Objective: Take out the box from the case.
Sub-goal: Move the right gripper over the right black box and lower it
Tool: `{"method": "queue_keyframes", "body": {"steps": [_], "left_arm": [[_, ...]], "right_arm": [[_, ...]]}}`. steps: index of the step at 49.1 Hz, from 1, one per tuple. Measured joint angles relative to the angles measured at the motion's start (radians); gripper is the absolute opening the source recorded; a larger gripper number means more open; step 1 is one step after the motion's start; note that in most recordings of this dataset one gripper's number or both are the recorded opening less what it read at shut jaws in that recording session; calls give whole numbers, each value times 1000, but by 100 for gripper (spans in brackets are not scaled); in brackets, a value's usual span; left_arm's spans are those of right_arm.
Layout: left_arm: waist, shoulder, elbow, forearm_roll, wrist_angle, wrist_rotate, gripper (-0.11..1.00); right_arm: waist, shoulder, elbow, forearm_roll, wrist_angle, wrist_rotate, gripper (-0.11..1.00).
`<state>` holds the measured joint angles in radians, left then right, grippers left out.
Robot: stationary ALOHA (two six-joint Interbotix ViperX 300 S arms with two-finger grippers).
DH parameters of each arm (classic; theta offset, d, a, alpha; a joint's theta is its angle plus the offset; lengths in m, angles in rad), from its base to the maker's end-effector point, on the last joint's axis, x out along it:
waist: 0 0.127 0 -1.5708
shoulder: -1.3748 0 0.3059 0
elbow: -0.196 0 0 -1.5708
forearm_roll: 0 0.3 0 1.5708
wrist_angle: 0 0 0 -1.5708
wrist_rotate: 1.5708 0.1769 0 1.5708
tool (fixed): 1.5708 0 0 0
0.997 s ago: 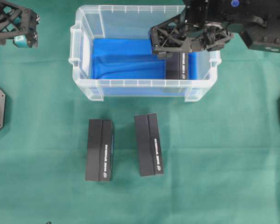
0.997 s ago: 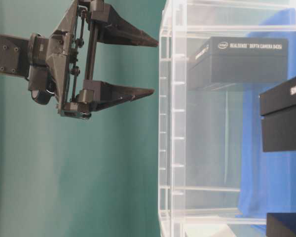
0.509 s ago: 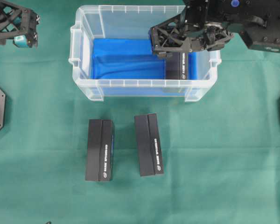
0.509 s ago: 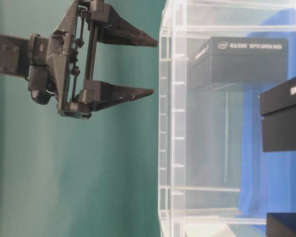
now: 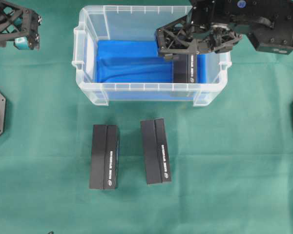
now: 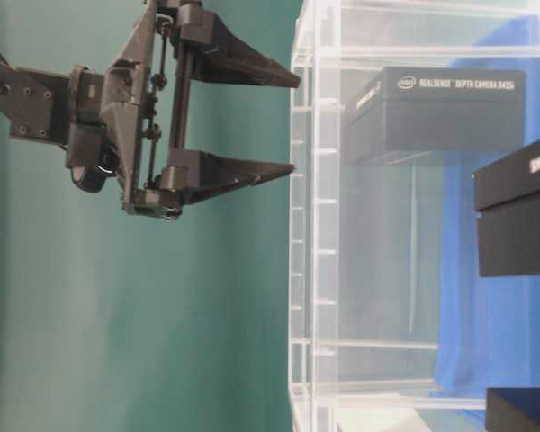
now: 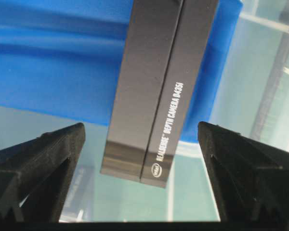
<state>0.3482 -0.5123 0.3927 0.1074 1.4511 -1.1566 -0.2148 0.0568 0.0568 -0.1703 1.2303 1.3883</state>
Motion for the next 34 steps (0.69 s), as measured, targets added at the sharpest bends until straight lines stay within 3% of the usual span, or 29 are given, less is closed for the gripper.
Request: {"method": "queue_keyframes", "body": {"steps": [34], "left_arm": [[0, 2, 0, 0, 0, 0, 96]], "right_arm": [[-17, 25, 89, -2, -109, 2, 94]]}}
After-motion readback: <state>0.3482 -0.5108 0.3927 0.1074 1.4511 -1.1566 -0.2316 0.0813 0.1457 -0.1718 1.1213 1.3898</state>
